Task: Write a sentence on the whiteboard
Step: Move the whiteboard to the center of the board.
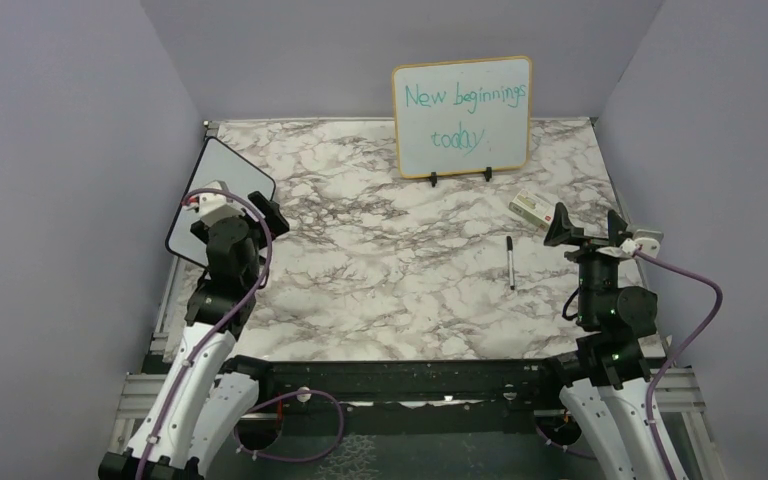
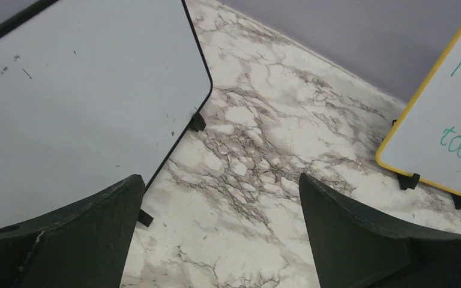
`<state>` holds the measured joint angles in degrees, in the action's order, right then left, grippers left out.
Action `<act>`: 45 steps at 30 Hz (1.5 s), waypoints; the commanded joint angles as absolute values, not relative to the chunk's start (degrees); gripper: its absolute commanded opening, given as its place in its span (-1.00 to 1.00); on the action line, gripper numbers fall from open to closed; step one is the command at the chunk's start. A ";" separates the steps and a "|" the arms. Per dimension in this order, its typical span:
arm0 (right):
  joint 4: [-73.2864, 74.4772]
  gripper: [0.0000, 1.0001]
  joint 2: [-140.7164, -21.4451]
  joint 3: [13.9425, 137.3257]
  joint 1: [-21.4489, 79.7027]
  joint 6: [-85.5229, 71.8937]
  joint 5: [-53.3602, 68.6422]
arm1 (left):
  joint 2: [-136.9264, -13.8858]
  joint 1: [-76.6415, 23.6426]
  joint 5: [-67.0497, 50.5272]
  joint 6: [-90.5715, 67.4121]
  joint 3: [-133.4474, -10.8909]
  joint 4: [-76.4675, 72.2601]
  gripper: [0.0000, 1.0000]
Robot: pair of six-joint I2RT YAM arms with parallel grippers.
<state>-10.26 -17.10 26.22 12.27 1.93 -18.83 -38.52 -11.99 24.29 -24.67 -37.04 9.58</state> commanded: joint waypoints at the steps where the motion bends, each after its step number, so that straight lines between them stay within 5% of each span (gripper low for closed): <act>1: -11.62 1.00 -16.43 25.75 12.52 1.27 -20.13 | -41.93 -11.60 22.78 -32.01 -38.24 10.09 0.98; 25: -12.03 1.00 -13.95 24.46 16.94 2.70 -20.92 | -71.15 -11.62 34.18 -59.20 -44.43 27.62 0.97; 38: -12.20 1.00 -12.91 23.82 19.03 3.42 -21.47 | -84.99 -11.69 42.59 -70.81 -47.49 28.11 0.38; 45: -12.56 1.00 -12.92 23.56 19.51 3.69 -21.53 | -88.76 -11.75 47.58 -72.62 -49.41 28.04 0.24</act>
<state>-10.68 -13.67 24.14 18.94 2.85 -20.27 -86.96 -11.94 41.76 -69.52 -47.33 27.57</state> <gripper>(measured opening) 0.998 0.647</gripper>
